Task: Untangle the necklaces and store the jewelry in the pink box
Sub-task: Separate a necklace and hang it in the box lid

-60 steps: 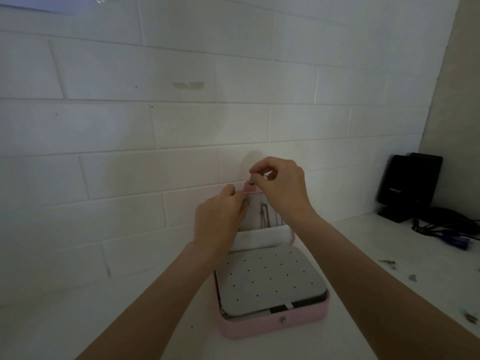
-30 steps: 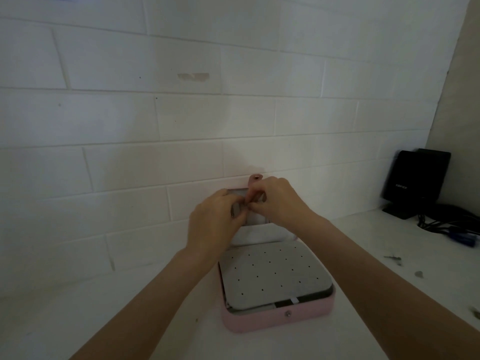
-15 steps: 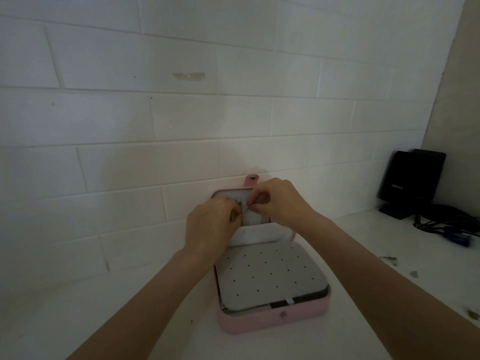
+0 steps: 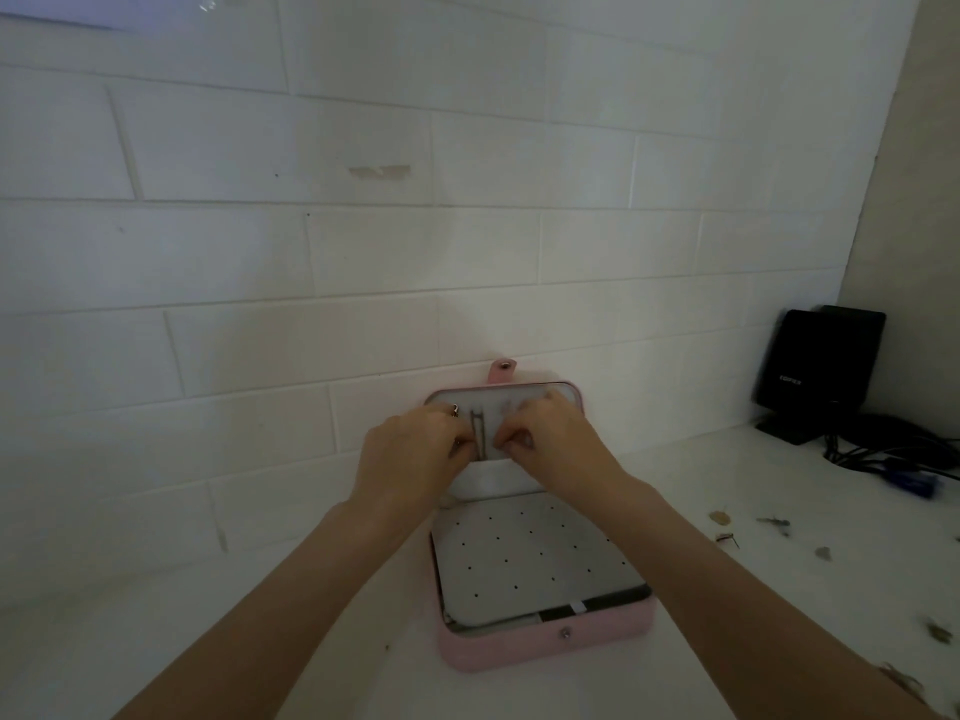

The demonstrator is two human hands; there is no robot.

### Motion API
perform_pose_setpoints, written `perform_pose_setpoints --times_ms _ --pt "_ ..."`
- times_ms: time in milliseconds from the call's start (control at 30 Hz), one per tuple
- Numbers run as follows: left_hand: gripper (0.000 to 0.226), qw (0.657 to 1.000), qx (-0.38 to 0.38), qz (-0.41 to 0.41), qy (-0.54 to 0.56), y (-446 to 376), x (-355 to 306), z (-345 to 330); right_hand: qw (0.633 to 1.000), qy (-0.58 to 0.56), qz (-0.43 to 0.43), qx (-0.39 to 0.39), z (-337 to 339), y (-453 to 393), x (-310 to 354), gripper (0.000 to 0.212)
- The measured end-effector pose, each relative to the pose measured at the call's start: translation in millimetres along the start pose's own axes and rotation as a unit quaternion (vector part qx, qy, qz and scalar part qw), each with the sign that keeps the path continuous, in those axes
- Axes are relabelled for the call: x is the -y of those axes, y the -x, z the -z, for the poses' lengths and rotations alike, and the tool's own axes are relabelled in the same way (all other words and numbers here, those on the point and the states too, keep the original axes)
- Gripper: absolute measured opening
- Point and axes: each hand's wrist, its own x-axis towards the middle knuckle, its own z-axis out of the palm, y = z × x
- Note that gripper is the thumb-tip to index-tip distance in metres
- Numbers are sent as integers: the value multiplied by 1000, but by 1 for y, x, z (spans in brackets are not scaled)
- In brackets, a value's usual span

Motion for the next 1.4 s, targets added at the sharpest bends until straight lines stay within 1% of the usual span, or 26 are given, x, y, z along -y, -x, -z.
perform_pose_setpoints --times_ms 33,133,167,233,300,400,567,633,700,733,800,833,900,1000,1067,1167,1233,1267,1300,1367,1400 --pt "23 1000 -6 1 6 1 0 2 1000 -14 -14 1 2 2 0 22" --pt "25 1000 -13 10 18 4 -2 8 997 -40 -39 45 6 7 3 26" --pt "26 1000 -12 9 22 5 -5 11 997 -47 -42 47 9 8 5 26" --pt "26 999 -10 -4 33 5 -16 16 995 -80 -58 27 21 12 9 26" --pt "25 998 -11 -30 61 6 -32 23 994 -87 -69 12 40 20 9 24" --pt "25 991 5 -75 109 10 -64 29 993 -82 -82 24 71 43 0 22" --pt "24 968 41 -155 194 32 -131 25 980 -70 -174 71 116 105 -33 18" --pt "23 957 88 -170 220 46 -159 21 973 -70 -208 77 127 136 -44 16" --pt "26 948 167 -186 196 58 -182 12 966 -57 -235 93 131 164 -52 14" --pt "30 944 208 -191 172 62 -191 6 963 -51 -246 99 131 176 -56 13" --pt "38 933 274 -173 154 70 -201 -3 958 -41 -265 102 128 195 -61 12" --pt "37 932 286 -157 160 72 -203 -7 957 -36 -271 102 125 201 -63 11" --pt "29 934 274 -128 188 75 -203 -11 955 -26 -274 109 119 210 -65 13" --pt "18 929 265 -118 229 74 -200 -14 956 -4 -272 109 107 214 -68 12" --pt "16 919 280 -121 249 73 -197 -14 960 19 -262 100 103 213 -71 8" --pt "19 902 304 -118 283 71 -191 -17 963 36 -246 104 101 214 -73 9" --pt "22 890 318 -103 311 69 -187 -19 965 26 -248 80 104 214 -72 10" --pt "24 884 327 -98 321 68 -187 -20 964 -4 -262 43 105 214 -72 8" --pt "25 881 332 -94 323 66 -187 -21 956 -56 -287 -3 108 213 -70 6" --pt "22 885 331 -91 314 64 -189 -22 917 -194 -340 -78 111 212 -66 7" --pt "17 884 330 -88 320 64 -189 -23 893 -258 -358 -93 112 213 -64 8"
